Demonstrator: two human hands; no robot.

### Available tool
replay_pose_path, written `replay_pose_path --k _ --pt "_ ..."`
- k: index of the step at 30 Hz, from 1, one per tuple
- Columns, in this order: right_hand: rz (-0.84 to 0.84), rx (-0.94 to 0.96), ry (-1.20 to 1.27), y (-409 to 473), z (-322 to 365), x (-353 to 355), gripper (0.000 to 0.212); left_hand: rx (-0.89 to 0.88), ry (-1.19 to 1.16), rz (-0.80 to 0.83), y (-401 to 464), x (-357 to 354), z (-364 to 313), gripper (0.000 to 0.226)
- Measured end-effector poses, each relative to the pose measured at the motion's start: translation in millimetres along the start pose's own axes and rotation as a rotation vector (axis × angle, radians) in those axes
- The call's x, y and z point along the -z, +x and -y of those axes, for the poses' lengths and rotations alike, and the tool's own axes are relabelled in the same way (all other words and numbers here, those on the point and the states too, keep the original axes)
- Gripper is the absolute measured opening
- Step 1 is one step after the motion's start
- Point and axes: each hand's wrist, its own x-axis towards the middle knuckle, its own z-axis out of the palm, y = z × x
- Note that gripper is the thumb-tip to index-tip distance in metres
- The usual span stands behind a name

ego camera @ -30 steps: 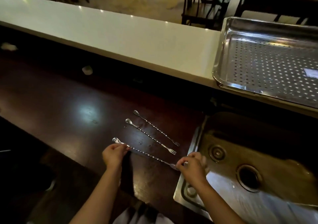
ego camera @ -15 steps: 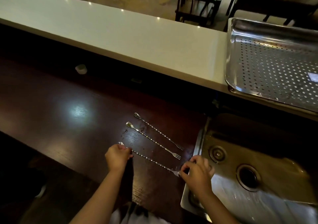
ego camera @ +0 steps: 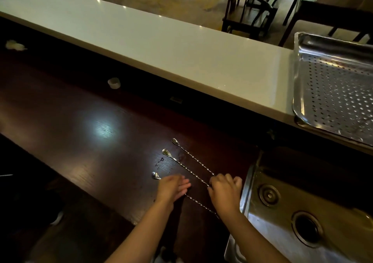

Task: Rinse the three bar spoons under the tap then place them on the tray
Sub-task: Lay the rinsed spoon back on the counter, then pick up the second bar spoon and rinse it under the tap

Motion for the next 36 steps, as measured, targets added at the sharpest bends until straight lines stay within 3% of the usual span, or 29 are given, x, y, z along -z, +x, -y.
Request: replay_pose_path --k 4,11,19,24,33,36 --pt "-0.046 -0.008 0.022 2.7 1.2 -2.2 0.014 0.036 0.032 0.037 -0.4 -8.8 0.5 0.022" --pt "0.03 0.0 0.03 2.8 -7.7 1.5 0.024 0.135 0.02 0.062 -0.9 -31.5 10.7 0.013" --pt "0.047 0.014 0.097 -19.7 -23.5 12.1 0.019 0.034 -0.053 -0.021 -6.8 -53.8 21.2 0.012" --pt "-0.012 -0.079 0.265 -42.1 -60.2 31.0 0.016 -0.08 -0.1 -0.019 -24.2 -76.4 22.5 0.022" --pt "-0.301 -0.357 0.458 -112.1 -185.5 75.8 0.005 -0.121 -0.148 0.257 -75.6 -170.9 47.6 0.013" --pt "-0.306 -0.479 0.668 -145.3 -237.6 87.4 0.016 -0.11 -0.108 0.346 -92.0 -209.3 68.7 0.013"
